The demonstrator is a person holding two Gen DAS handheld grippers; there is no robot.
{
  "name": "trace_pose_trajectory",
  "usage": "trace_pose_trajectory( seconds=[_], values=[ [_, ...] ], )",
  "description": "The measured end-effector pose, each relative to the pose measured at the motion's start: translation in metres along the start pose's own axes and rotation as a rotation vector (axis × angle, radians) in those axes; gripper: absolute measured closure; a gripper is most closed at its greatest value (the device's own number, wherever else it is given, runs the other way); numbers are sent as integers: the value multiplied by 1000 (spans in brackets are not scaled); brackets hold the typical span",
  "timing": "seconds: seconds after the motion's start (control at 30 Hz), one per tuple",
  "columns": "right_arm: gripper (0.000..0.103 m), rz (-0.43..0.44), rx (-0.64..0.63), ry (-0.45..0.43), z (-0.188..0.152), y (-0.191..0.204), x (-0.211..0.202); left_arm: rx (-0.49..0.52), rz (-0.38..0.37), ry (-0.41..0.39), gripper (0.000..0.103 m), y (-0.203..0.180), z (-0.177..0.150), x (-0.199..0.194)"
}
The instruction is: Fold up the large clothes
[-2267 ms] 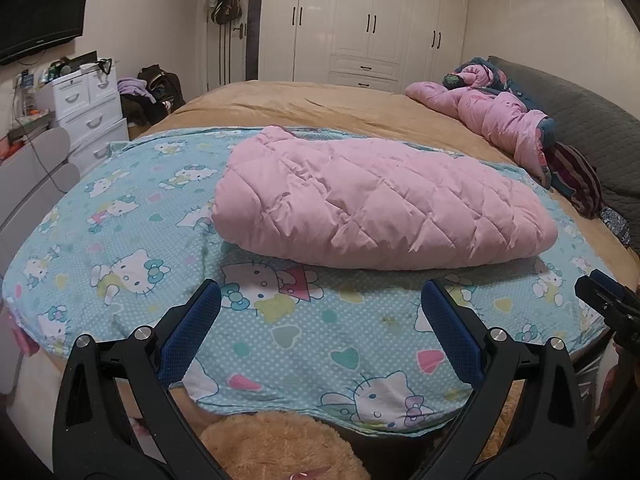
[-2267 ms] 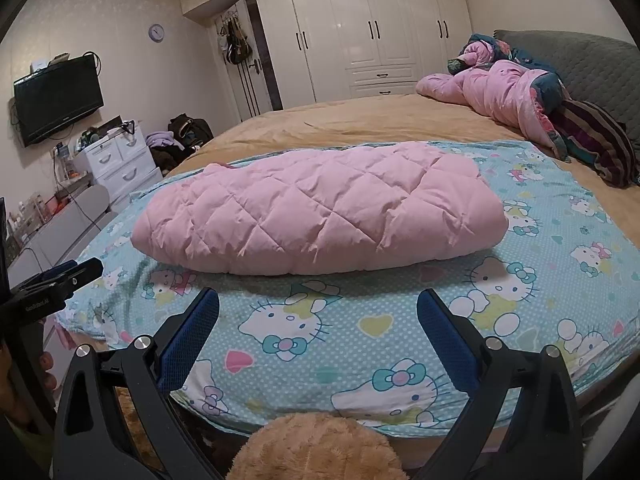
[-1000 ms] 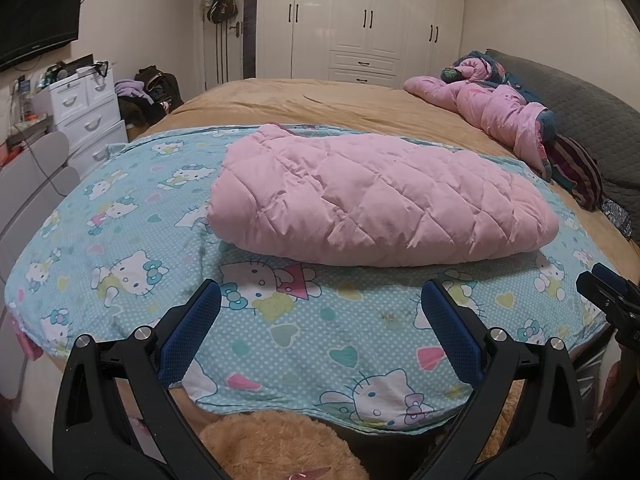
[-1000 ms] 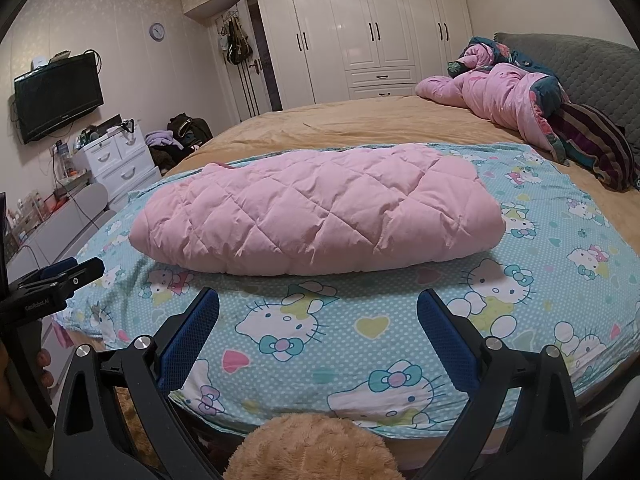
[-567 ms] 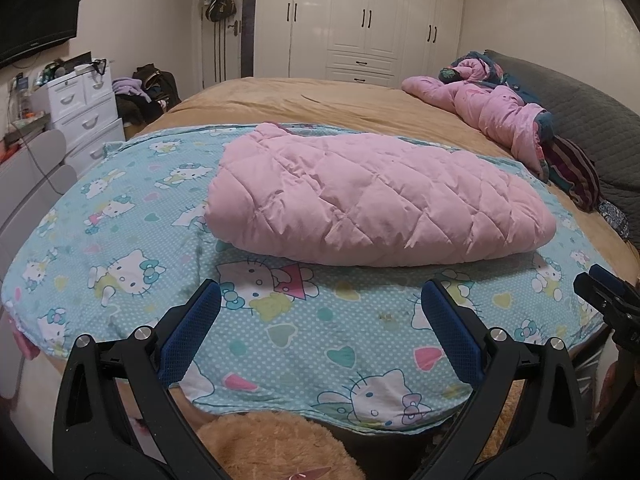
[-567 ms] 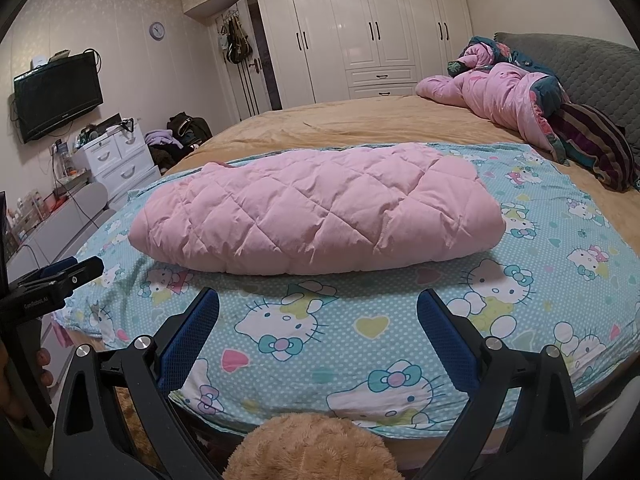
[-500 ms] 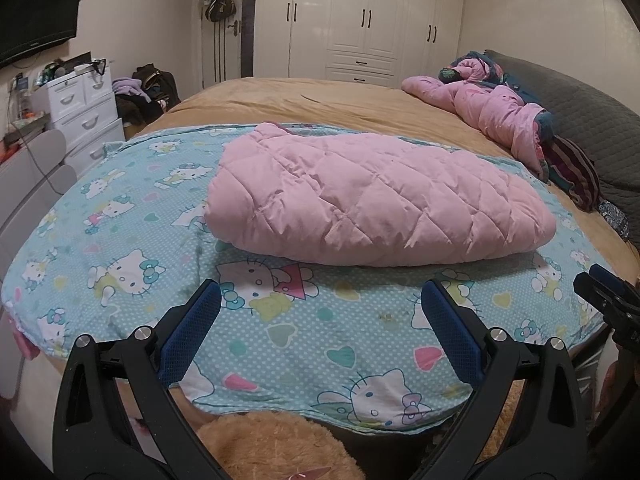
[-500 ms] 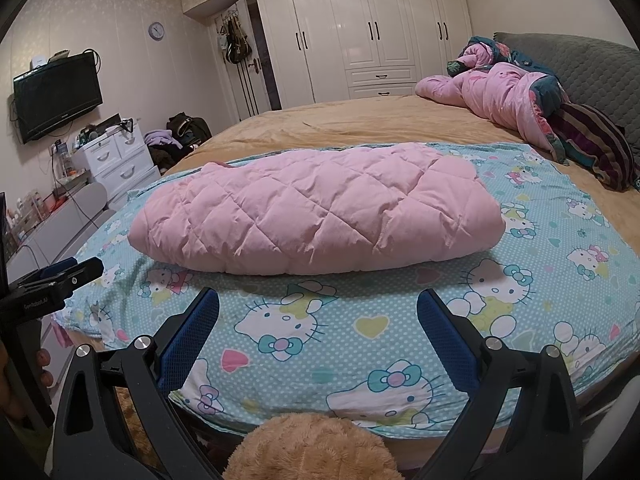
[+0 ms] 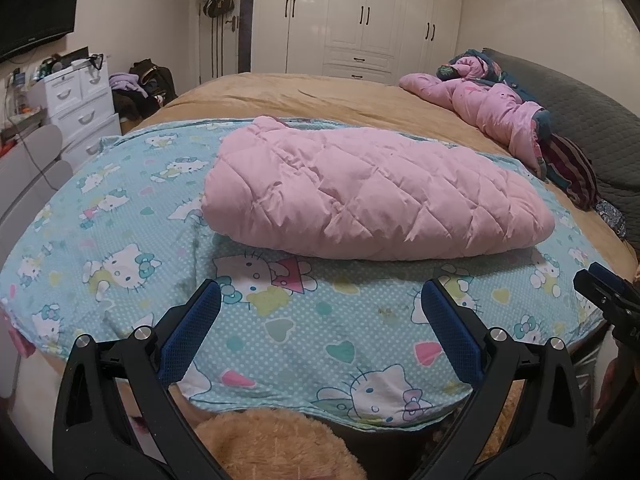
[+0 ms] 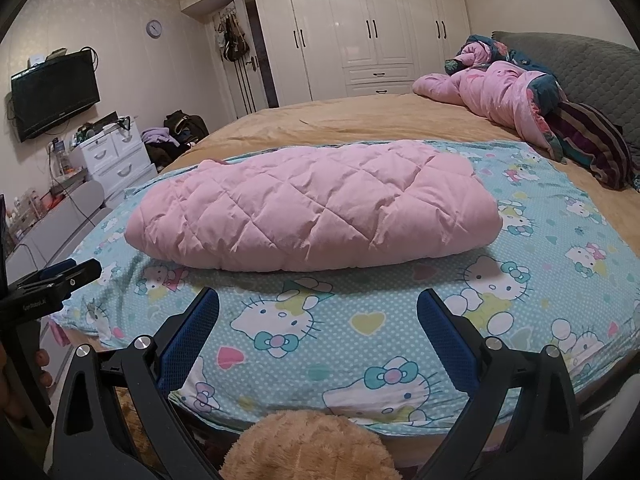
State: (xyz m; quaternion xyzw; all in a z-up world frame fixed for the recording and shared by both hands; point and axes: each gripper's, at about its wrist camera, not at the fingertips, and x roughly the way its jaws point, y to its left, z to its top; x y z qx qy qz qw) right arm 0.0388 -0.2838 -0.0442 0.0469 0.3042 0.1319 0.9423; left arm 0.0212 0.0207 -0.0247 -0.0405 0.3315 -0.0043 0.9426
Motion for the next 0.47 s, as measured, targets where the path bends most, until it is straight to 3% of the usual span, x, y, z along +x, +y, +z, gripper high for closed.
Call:
trace_pose_trajectory(
  seconds=[0.13, 0.23, 0.33, 0.4, 0.47],
  values=[
    [4, -33, 20, -7, -5, -11, -6, -24, 7, -2, 9, 16, -4, 2],
    [4, -88, 91, -35, -14, -46, -22, -86, 57, 20, 9, 51, -3, 12],
    [4, -267, 224, -35, -34, -119, -40, -164, 155, 56, 9, 112, 6, 30],
    [4, -452, 350, -15, -57, -191, -60, -198, 268, 51, 9, 160, 16, 42],
    [4, -691, 497, 7, -89, -269, -89, -221, 396, 79, 9, 211, 28, 57]
  ],
)
